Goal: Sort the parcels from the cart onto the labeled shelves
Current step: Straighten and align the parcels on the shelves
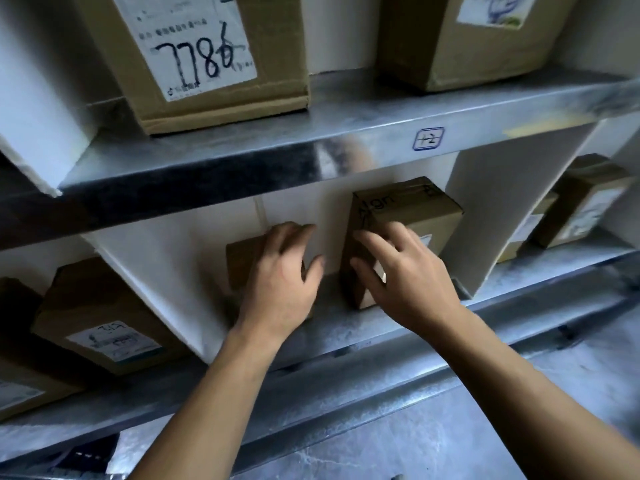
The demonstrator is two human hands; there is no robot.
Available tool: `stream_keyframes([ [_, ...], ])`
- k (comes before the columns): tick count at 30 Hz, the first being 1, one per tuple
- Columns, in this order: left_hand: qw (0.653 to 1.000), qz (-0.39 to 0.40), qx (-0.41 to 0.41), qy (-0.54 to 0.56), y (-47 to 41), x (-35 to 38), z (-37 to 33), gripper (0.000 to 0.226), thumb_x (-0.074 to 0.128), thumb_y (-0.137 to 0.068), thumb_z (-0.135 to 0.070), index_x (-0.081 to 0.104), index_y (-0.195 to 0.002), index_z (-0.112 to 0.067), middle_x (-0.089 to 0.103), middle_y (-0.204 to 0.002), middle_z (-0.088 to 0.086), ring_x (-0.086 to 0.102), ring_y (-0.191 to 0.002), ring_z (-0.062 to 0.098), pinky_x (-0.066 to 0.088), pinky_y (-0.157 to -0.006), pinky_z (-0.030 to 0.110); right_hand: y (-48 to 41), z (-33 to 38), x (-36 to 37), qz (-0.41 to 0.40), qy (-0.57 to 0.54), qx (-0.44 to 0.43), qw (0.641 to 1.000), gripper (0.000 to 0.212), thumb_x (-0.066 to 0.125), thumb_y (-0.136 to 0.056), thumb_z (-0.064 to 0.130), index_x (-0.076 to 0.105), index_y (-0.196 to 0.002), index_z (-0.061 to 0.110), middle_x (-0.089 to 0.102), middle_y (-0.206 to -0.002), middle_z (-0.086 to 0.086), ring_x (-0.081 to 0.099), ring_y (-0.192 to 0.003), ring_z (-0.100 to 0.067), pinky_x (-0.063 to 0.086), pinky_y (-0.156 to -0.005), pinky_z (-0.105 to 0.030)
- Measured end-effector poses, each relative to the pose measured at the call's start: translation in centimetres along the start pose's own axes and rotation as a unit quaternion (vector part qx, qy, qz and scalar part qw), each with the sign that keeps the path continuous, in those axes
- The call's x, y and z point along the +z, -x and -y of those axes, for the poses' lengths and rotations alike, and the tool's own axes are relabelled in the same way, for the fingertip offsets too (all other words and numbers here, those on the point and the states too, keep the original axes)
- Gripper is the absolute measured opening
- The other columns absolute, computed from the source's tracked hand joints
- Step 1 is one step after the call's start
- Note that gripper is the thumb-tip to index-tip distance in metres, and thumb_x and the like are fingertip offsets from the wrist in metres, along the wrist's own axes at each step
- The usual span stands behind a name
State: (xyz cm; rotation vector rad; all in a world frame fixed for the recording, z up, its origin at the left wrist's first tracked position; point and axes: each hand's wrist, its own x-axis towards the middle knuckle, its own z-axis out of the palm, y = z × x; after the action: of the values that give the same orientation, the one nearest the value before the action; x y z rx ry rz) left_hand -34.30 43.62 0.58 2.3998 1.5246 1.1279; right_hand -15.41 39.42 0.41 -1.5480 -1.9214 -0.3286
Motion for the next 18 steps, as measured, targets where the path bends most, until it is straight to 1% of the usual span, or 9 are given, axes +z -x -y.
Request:
stream_keyframes([
  [2, 1.000, 0.014, 0.011, 0.018, -0.6, 1.1, -1.6, 0.043, 0.068, -0.088, -0.026, 0.061, -0.129, -0.015, 0.053, -0.127, 0.007, 0.054, -0.117, 0.023, 0.035, -0.101, 0.021, 0.3, -1.3, -1.1, -0.032, 0.000, 0.008, 0.999, 0.034, 0.058, -0.094, 0.035, 0.066, -0.117, 0.012, 0.059, -0.109, -0.011, 0.059, -0.089, -0.033, 0.054, -0.061, -0.040],
  [5, 0.999, 0.020, 0.013, 0.043, -1.3, 2.2, -4.0, 0.045, 0.067, -0.090, -0.027, 0.058, -0.132, -0.016, 0.053, -0.130, 0.006, 0.050, -0.121, 0.020, 0.029, -0.103, 0.015, 0.3, -3.4, -2.5, -0.077, -0.009, 0.007, 0.997, 0.033, 0.061, -0.094, 0.031, 0.068, -0.119, 0.011, 0.061, -0.117, -0.012, 0.058, -0.097, -0.035, 0.054, -0.075, -0.039],
  [6, 0.998, 0.026, 0.010, 0.057, -1.4, 2.5, -4.9, 0.047, 0.067, -0.090, -0.028, 0.057, -0.135, -0.018, 0.052, -0.131, 0.006, 0.049, -0.122, 0.018, 0.029, -0.104, 0.016, 0.3, -4.2, -2.8, -0.082, -0.011, 0.002, 0.997, 0.033, 0.061, -0.094, 0.030, 0.068, -0.119, 0.011, 0.061, -0.119, -0.012, 0.057, -0.101, -0.034, 0.053, -0.080, -0.040],
  [8, 0.995, 0.048, 0.009, 0.092, -1.4, 3.1, -6.6, 0.050, 0.067, -0.090, -0.029, 0.054, -0.137, -0.022, 0.050, -0.134, 0.003, 0.046, -0.125, 0.016, 0.033, -0.107, 0.022, 0.1, -6.0, -3.3, -0.082, -0.007, -0.006, 0.997, 0.034, 0.059, -0.094, 0.031, 0.068, -0.119, 0.011, 0.061, -0.121, -0.013, 0.056, -0.104, -0.034, 0.052, -0.085, -0.043],
  [10, 0.991, 0.077, 0.012, 0.110, -1.1, 4.1, -8.0, 0.054, 0.069, -0.088, -0.033, 0.051, -0.139, -0.027, 0.048, -0.138, 0.001, 0.044, -0.128, 0.015, 0.033, -0.110, 0.025, 0.1, -8.0, -3.3, -0.068, -0.010, 0.003, 0.998, 0.036, 0.056, -0.094, 0.034, 0.068, -0.120, 0.012, 0.060, -0.122, -0.014, 0.056, -0.105, -0.037, 0.052, -0.084, -0.047],
  [13, 0.990, 0.093, -0.019, 0.108, -0.7, 6.0, -9.0, 0.056, 0.071, -0.086, -0.038, 0.053, -0.138, -0.028, 0.042, -0.144, 0.000, 0.038, -0.134, 0.015, 0.025, -0.111, 0.021, 0.0, -10.6, -2.8, -0.028, -0.019, 0.036, 0.999, 0.041, 0.052, -0.093, 0.041, 0.066, -0.123, 0.016, 0.056, -0.126, -0.016, 0.055, -0.102, -0.040, 0.053, -0.081, -0.049],
  [15, 0.991, 0.078, -0.044, 0.100, -0.6, 6.9, -9.1, 0.052, 0.072, -0.085, -0.038, 0.057, -0.133, -0.024, 0.040, -0.146, 0.002, 0.035, -0.136, 0.017, 0.023, -0.112, 0.023, 0.1, -12.0, -2.2, 0.004, -0.034, 0.055, 0.998, 0.043, 0.050, -0.092, 0.043, 0.064, -0.126, 0.021, 0.052, -0.135, -0.019, 0.054, -0.104, -0.044, 0.052, -0.086, -0.049],
  [18, 0.994, 0.030, -0.057, 0.090, -0.5, 7.8, -8.6, 0.047, 0.075, -0.083, -0.032, 0.063, -0.127, -0.020, 0.041, -0.143, 0.006, 0.037, -0.134, 0.018, 0.027, -0.112, 0.026, 0.1, -13.5, -1.3, 0.043, -0.088, 0.069, 0.993, 0.044, 0.060, -0.092, 0.035, 0.057, -0.135, 0.026, 0.044, -0.143, -0.020, 0.053, -0.114, -0.048, 0.049, -0.098, -0.048],
])
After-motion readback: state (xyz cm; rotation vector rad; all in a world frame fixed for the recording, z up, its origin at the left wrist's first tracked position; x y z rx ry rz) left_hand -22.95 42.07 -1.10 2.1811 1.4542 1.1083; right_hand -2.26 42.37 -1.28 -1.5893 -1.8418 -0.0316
